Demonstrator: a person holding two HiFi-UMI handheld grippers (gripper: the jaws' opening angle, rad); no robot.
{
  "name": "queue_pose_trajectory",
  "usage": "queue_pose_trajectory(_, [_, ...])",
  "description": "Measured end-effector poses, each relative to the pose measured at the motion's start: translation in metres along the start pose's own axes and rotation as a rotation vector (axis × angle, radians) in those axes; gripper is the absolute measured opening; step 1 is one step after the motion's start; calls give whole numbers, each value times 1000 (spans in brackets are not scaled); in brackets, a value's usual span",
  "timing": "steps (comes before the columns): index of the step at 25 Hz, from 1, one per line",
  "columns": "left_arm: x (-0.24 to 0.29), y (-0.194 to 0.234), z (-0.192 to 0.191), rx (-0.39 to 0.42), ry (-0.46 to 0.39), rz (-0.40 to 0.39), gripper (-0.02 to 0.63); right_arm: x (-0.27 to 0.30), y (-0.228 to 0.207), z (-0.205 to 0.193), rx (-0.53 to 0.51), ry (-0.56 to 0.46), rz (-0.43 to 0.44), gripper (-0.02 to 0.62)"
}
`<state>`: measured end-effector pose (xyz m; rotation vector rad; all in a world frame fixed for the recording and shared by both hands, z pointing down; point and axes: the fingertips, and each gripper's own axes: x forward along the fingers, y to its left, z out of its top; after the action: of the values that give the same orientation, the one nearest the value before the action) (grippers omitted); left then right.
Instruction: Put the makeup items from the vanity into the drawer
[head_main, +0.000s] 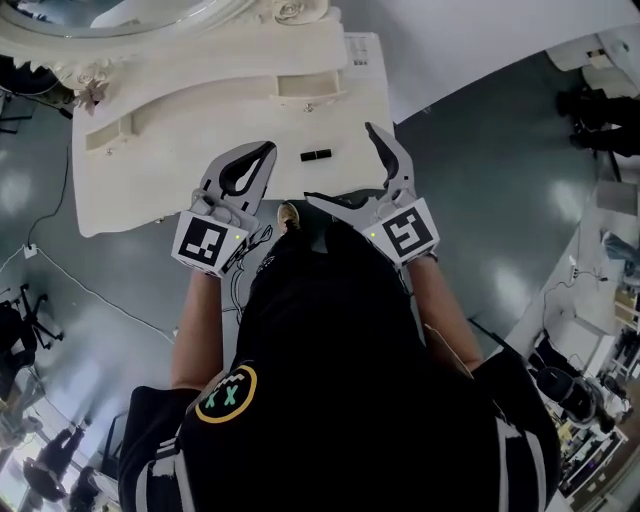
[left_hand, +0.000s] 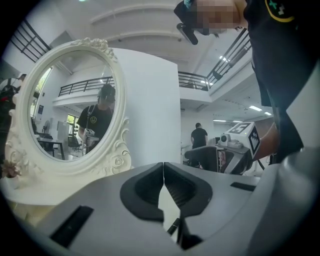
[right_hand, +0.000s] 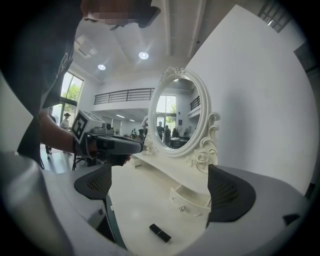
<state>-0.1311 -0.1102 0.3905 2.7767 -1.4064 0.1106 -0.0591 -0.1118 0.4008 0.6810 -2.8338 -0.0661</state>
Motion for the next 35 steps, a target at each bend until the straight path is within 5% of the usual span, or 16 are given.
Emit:
queue_pose_trajectory(9, [21,10,0,-6,26,51,23,22,-20,-43,3,62,78,600])
queue_pose_trajectory(24, [19,28,4,13,58,113,23,75,-14,-235,13,439,231,594])
queue_pose_trajectory(35, [25,33,7,20,50,132,23,77,-17,-247,-55,501,245,497])
